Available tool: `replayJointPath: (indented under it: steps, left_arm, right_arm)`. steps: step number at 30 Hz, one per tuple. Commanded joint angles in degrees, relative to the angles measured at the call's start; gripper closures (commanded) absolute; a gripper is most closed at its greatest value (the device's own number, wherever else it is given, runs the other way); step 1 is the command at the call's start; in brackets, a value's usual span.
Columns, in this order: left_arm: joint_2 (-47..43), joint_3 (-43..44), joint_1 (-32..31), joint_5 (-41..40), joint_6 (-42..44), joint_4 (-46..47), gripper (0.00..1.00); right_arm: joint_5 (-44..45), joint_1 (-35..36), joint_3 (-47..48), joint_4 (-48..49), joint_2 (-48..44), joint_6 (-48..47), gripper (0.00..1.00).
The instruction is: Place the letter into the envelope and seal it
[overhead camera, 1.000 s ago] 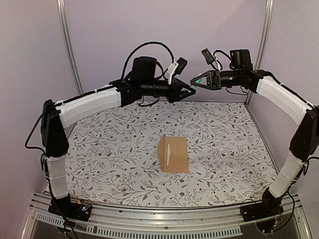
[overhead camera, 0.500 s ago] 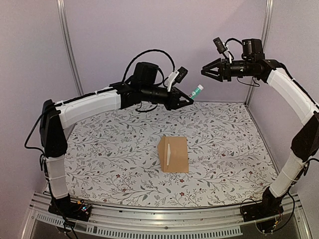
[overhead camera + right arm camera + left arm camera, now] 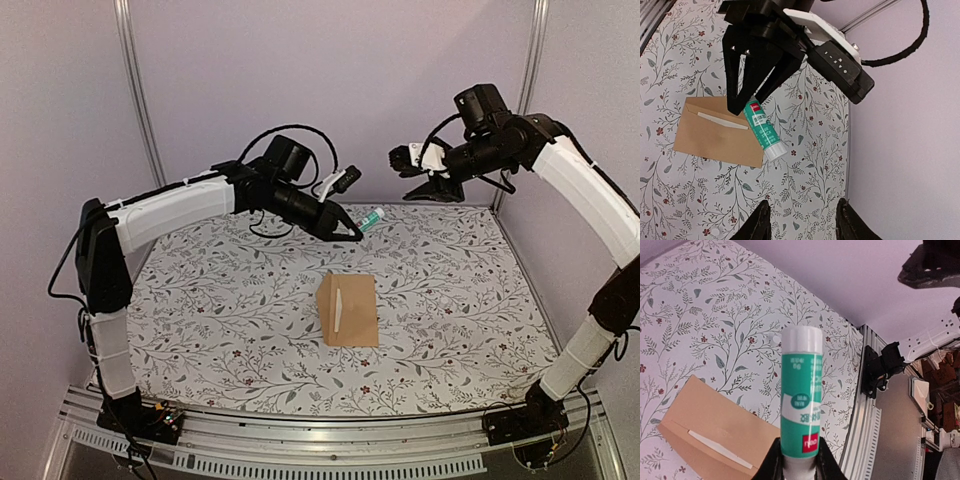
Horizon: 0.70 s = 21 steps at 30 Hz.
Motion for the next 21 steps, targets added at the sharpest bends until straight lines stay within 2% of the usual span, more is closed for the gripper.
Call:
replayJointPath:
  steps: [1,9,21]
  left_arm:
    - [-1.2,2.0,0.7,3.5,-1.8,-4.9,0.90]
    - [-0.4,2.9,0.8,6.1,-3.3,-6.8,0.90]
    - [0.6,4.2,1.1,10.1,-5.3,-6.8,0.90]
  right_arm:
    - [7.3,4.4,-1.2,-1.2,-0.3,-10.1,0.57]
    - [8.6,11.8,-4.7,0.1,0.5,-11.1,0.56]
    - [13.7,15.7,-7.1,3.3,2.6,-13.2,0.56]
